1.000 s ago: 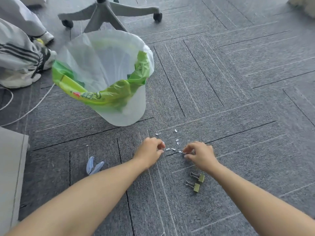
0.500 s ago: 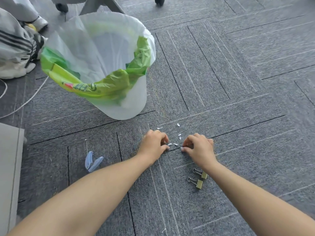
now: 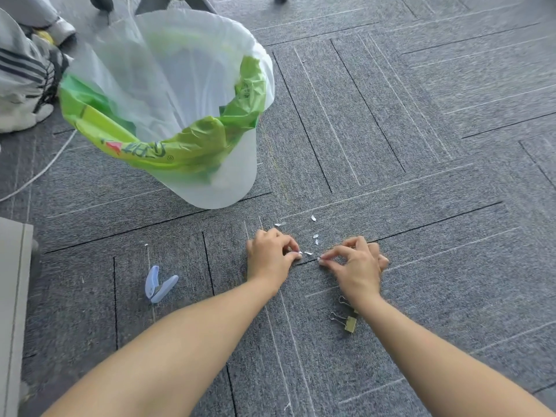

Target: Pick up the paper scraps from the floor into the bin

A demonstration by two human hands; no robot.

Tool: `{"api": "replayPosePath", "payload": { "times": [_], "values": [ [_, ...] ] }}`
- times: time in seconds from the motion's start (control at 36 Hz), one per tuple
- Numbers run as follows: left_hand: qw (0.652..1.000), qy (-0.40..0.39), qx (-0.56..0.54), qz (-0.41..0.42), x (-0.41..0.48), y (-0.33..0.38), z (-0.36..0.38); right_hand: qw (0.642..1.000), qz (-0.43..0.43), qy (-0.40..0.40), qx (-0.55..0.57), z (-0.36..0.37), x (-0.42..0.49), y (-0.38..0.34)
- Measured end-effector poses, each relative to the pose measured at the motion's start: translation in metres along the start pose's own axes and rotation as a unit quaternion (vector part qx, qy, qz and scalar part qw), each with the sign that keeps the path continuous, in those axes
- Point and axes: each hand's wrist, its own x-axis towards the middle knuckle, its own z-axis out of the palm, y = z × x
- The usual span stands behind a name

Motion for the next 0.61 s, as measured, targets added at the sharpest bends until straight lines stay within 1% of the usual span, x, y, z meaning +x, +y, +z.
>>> {"api": "replayPosePath", "payload": {
  "times": [0.19,0.36,0.42,0.5,0.61],
  "values": [
    [1.0,0.001,0.028,0.013,-0.002,0.0,0.003,1.0,-0.014,0.013,0.002,0.001,-0.001,-0.003],
    [0.998,-0.008,0.049,0.03,-0.005,0.004,0.001,0.999,-0.036,0.016,-0.026,0.001,-0.006,-0.008],
    [0.999,-0.001,0.035,0.033,-0.007,0.003,-0.002,0.998,-0.041,0.021,-0.033,-0.002,-0.008,-0.01],
    [0.999,0.022,-0.018,0.044,-0.014,0.001,-0.012,0.998,-0.052,0.039,-0.02,-0.008,-0.012,-0.014],
    [0.992,0.046,-0.078,0.09,-0.031,-0.002,-0.046,0.99,-0.11,0.078,0.036,-0.027,-0.02,-0.035]
  ]
}}
